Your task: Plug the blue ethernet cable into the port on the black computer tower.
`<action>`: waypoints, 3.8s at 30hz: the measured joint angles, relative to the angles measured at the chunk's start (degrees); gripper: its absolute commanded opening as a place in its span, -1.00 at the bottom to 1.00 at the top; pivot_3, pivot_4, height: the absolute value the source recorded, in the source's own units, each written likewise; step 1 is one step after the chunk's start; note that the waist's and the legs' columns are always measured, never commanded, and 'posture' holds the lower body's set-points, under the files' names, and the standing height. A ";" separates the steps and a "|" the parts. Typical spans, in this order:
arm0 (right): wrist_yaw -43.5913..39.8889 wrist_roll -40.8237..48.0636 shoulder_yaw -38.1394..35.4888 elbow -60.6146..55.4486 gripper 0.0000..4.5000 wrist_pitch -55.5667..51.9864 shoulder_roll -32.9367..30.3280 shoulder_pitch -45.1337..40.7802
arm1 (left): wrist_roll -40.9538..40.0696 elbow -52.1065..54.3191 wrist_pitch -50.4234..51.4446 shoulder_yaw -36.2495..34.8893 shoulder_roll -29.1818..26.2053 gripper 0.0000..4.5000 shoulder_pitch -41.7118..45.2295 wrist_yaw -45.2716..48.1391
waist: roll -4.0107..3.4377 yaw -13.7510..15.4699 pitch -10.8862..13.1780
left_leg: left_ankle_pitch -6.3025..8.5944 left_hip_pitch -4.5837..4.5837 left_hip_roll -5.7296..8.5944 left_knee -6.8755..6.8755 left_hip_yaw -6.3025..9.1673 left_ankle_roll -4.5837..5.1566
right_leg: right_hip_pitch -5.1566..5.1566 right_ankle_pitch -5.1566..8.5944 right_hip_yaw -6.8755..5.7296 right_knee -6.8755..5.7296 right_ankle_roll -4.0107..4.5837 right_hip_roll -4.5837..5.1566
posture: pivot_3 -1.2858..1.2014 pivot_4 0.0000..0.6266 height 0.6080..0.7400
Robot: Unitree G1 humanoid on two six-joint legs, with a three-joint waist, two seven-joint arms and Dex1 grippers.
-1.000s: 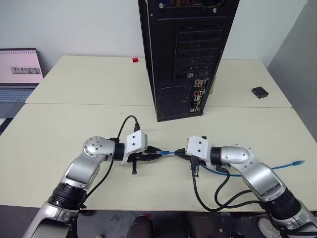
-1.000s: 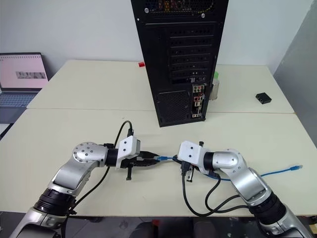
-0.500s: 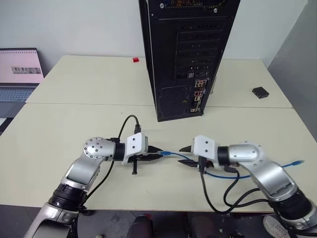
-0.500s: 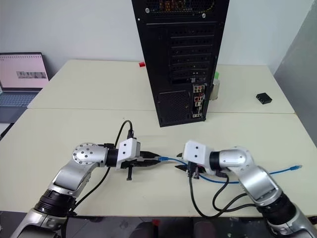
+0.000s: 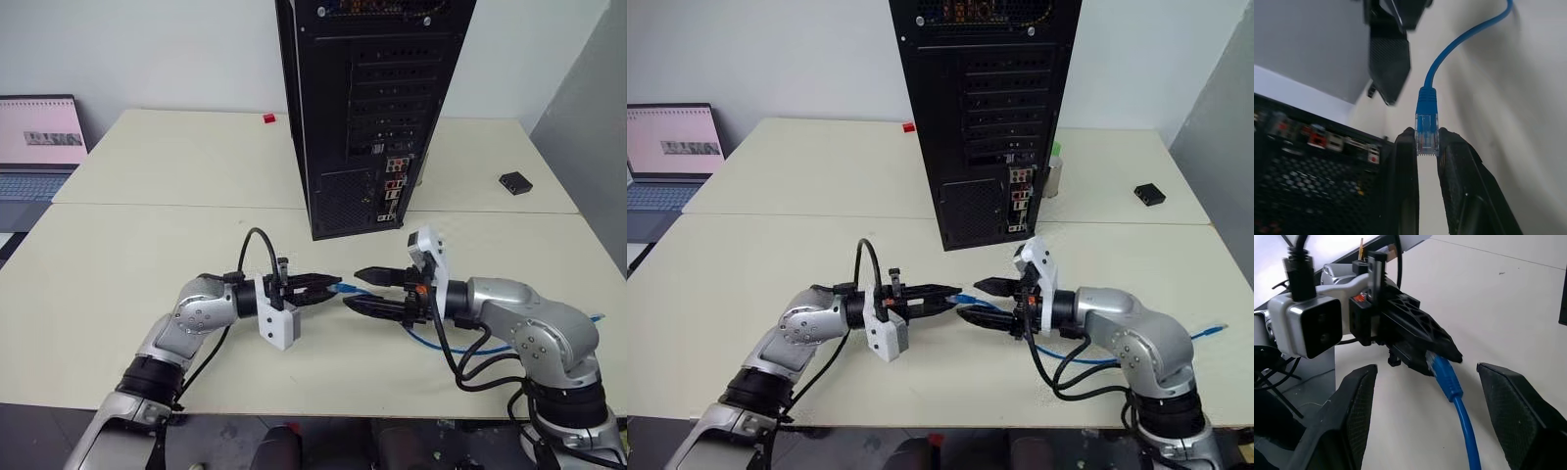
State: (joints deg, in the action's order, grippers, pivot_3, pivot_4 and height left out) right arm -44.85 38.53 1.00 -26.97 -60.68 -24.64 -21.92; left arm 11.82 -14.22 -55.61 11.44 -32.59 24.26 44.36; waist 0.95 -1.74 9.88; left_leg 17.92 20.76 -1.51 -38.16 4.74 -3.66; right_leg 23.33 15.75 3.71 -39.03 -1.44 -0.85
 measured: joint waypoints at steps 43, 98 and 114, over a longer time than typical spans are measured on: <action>3.98 8.36 0.16 5.75 -1.00 -2.40 0.62 -2.34 | 1.52 -1.85 -4.66 4.06 -3.30 0.03 0.78 -9.81 | -0.02 -0.09 -0.01 | 0.00 0.00 -0.02 0.01 0.03 0.01 | 0.00 0.00 -0.05 -0.03 0.00 -0.02 | 0.03 -0.52 1.00; 56.28 -30.72 1.93 9.94 -1.00 22.44 31.26 -5.56 | -26.05 37.20 86.38 -4.04 12.89 0.57 -7.62 -24.15 | -0.04 -0.19 -0.02 | -0.02 0.04 -0.04 0.07 -0.02 -0.04 | 0.10 0.00 0.07 -0.03 0.00 -0.02 | 0.03 -0.52 1.00; 58.64 -32.77 0.86 8.97 -1.00 21.42 33.64 -2.49 | -24.52 37.55 86.44 -2.60 13.28 0.57 -6.25 -23.34 | -0.04 -0.19 -0.02 | -0.02 0.06 -0.05 0.10 -0.03 -0.04 | 0.14 0.00 0.08 0.00 0.00 -0.02 | 0.03 -0.52 1.00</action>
State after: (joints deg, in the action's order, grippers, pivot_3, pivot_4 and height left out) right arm 13.79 5.75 1.86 -18.00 -39.26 9.00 -24.41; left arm -12.70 23.34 30.83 8.84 -19.31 18.01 21.02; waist 0.91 -1.92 9.86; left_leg 17.90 20.81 -1.56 -38.06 4.71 -3.70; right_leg 23.47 15.75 3.79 -39.03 -1.45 -0.87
